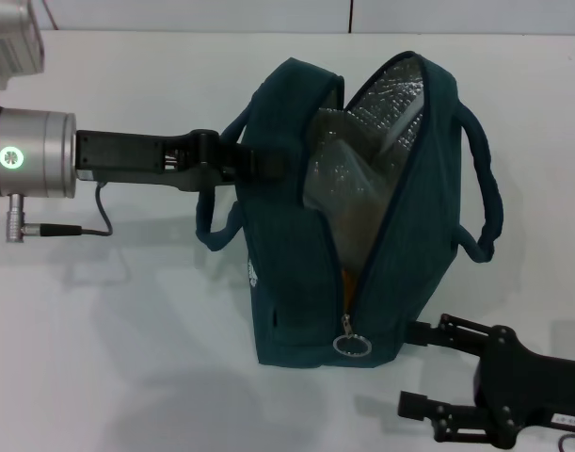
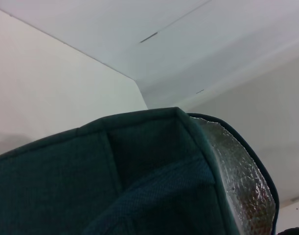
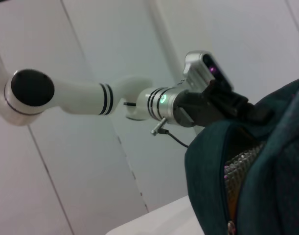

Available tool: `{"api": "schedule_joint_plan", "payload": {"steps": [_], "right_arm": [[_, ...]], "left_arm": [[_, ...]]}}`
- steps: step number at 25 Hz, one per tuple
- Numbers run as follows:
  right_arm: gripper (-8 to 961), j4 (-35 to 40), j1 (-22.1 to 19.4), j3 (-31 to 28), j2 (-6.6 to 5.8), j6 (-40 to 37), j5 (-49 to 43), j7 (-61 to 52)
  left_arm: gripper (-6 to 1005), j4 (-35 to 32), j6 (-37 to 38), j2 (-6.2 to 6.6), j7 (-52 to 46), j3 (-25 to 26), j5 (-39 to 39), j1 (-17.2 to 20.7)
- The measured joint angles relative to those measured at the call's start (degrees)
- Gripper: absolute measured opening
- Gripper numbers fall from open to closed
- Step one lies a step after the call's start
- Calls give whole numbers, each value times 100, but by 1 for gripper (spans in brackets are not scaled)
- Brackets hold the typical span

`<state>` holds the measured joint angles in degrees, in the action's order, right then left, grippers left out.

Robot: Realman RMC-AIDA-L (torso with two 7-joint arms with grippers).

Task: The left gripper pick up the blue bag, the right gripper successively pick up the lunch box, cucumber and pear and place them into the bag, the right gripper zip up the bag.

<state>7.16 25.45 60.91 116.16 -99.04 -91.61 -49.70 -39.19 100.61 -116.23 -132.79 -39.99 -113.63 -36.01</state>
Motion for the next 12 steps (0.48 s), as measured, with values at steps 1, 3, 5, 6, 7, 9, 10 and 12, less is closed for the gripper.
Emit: {"api": "schedule_joint_plan", "payload": {"steps": [1, 3, 5, 6, 7, 9, 10, 12], "right_arm": [[810, -92, 133, 50, 2, 25, 23, 45], [809, -195, 254, 60, 2, 36, 30, 65], [808, -331, 411, 62, 3, 64, 19, 74], [808, -371, 465, 63, 3, 80, 12, 77], [807, -403, 513, 63, 3, 107, 8, 81], [806, -421, 573, 64, 3, 160, 13, 83], [806, -426, 599, 65, 3, 184, 13, 78], [805, -478, 692, 66, 2, 232, 13, 54]], "left_arm": [[80, 0, 1, -7, 3, 0, 0, -4], [80, 0, 2, -14, 9, 0, 0, -9], [81, 0, 2, -15, 12, 0, 0, -10], [81, 0, 2, -16, 12, 0, -1, -11], [81, -1, 2, -18, 13, 0, -1, -11], [81, -1, 3, -23, 13, 0, -1, -11], [81, -1, 2, -29, 14, 0, -1, -11], [81, 0, 3, -31, 15, 0, -1, -11]]}}
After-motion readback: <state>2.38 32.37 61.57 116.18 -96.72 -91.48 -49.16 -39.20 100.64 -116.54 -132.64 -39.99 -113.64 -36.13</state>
